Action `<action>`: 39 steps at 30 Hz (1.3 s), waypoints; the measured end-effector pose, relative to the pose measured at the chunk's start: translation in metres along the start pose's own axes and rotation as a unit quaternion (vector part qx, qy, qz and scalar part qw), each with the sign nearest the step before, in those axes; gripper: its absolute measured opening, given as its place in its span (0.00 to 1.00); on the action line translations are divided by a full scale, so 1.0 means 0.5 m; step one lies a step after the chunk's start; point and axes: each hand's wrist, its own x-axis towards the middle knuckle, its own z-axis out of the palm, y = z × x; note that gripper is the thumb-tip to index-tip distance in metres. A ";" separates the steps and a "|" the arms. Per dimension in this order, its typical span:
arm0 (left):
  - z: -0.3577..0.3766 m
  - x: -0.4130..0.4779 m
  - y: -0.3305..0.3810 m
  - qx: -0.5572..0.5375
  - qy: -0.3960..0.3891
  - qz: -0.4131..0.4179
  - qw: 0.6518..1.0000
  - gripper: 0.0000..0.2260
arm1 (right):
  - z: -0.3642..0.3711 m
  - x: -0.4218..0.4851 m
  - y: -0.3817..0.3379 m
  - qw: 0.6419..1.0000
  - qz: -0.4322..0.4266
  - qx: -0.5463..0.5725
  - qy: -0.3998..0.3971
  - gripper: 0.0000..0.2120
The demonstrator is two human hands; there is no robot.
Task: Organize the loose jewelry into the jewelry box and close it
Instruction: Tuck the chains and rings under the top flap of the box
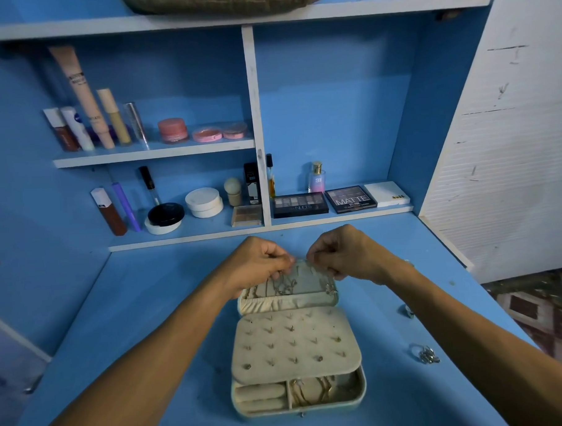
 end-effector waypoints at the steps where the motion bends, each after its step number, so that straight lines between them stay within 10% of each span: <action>1: 0.004 0.002 -0.002 0.022 0.014 0.007 1.000 0.04 | 0.002 0.002 0.000 0.999 0.000 -0.035 0.019 0.08; 14: 0.058 0.030 -0.013 0.233 0.169 0.001 0.958 0.09 | 0.060 0.007 0.029 0.930 -0.055 -0.321 0.167 0.06; 28: 0.054 0.054 0.001 0.225 0.142 -0.061 0.962 0.08 | 0.060 0.003 0.013 0.867 -0.087 -0.481 0.097 0.10; 39: 0.036 0.030 0.015 0.285 0.070 -0.078 0.953 0.18 | 0.047 0.004 0.005 0.894 -0.053 -0.439 0.069 0.10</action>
